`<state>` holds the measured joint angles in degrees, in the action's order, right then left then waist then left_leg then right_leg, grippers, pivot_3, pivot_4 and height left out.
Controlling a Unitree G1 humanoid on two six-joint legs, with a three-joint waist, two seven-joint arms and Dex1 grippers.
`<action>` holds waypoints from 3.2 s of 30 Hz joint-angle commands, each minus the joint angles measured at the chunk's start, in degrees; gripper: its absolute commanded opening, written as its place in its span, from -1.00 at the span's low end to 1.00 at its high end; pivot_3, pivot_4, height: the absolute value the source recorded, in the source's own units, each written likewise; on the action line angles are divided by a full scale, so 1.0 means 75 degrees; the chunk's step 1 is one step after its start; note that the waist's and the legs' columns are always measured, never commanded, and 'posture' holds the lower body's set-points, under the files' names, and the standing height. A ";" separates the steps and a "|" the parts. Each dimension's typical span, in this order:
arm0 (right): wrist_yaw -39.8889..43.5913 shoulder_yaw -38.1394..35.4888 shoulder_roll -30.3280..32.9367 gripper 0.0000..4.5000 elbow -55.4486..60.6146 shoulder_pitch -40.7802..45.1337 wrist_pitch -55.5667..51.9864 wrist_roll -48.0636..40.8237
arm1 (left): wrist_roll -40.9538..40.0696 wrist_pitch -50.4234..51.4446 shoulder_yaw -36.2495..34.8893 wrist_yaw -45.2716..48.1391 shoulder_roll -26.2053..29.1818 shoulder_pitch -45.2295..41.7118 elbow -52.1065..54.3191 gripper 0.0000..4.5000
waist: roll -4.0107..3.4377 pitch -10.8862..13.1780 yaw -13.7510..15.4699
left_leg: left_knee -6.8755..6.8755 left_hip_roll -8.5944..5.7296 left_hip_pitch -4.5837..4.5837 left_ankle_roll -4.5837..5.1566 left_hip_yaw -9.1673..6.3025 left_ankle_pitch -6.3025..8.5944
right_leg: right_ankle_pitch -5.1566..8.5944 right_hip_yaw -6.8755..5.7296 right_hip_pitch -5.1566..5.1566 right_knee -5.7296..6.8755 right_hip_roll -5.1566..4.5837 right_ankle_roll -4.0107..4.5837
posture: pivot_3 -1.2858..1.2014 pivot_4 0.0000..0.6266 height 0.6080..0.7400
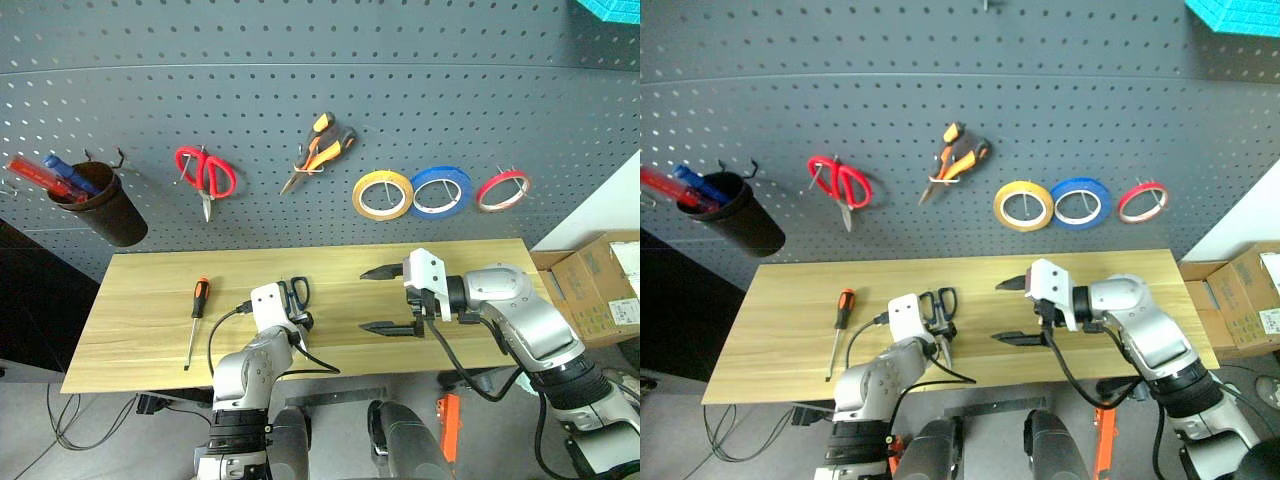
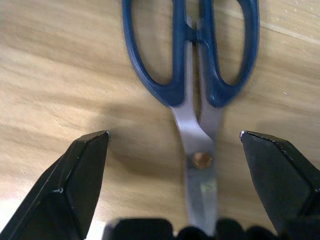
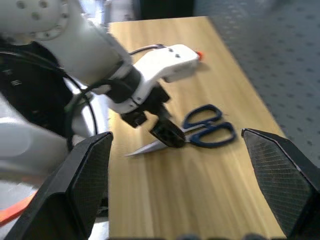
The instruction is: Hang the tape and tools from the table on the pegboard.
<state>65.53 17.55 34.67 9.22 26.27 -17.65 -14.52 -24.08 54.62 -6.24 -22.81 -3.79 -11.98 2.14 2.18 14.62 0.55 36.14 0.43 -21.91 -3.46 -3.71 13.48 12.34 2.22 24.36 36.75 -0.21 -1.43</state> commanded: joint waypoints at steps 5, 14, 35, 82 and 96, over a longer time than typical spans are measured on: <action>0.0686 0.0142 0.0405 1.00 0.0034 0.0016 0.0251 0.0120 | 0.0003 0.0467 -0.0188 0.0062 -0.0591 0.0004 -0.0640 0.72 | -0.0013 0.0018 -0.0074 | 0.0000 0.0001 0.0010 -0.0001 0.0004 0.0001 | 0.0002 0.0002 -0.0003 0.0004 0.0002 0.0002 | 0.09 -0.05 1.00; 0.0772 0.0318 0.0384 1.00 -0.0226 -0.0009 0.0572 0.0473 | 0.0223 0.0781 -0.0324 -0.0111 -0.0510 0.0054 -0.0512 -0.63 | -0.0009 0.0032 -0.0079 | -0.0001 0.0000 0.0007 -0.0008 0.0003 0.0005 | 0.0004 0.0001 -0.0004 -0.0008 0.0001 0.0001 | 0.10 -0.05 1.00; -0.1995 -0.1642 -0.1166 1.00 0.1860 -0.0960 -0.1943 -0.1785 | 0.3206 -0.3750 0.1360 0.2499 0.4249 0.2855 0.3227 -0.91 | -0.0008 0.0027 0.0109 | -0.0015 0.0041 -0.0137 -0.0064 -0.0042 0.0014 | 0.0008 -0.0004 0.0148 0.0006 -0.0022 0.0008 | 0.19 -0.47 1.00; -0.3840 -0.1676 -0.2276 1.00 0.1717 -0.0408 -0.1658 -0.1853 | 0.3501 -0.7080 -0.0564 0.3449 0.3278 0.0723 0.0926 -0.91 | 0.0072 -0.0770 0.0531 | 0.0006 0.0036 0.0045 -0.0028 0.0033 -0.0005 | -0.0016 -0.0005 -0.0019 0.0032 0.0023 0.0033 | 0.20 -0.79 1.00; -0.3848 -0.1645 -0.2186 1.00 0.1763 -0.0420 -0.1693 -0.1868 | 0.2707 -0.6309 -0.0581 0.4116 0.3151 -0.0467 -0.0392 -0.91 | 0.0075 -0.0800 0.0526 | 0.0009 0.0037 0.0061 -0.0027 0.0034 -0.0005 | -0.0016 -0.0001 -0.0035 0.0036 0.0030 0.0033 | 0.20 -0.76 1.00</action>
<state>36.60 5.70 17.87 20.05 23.03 -30.94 -28.19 -2.77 7.41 -9.35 7.85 19.78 -12.81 -0.52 2.74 8.62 4.49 36.21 0.70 -21.46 -3.66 -3.46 13.44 12.22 2.21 24.10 37.02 0.02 -1.19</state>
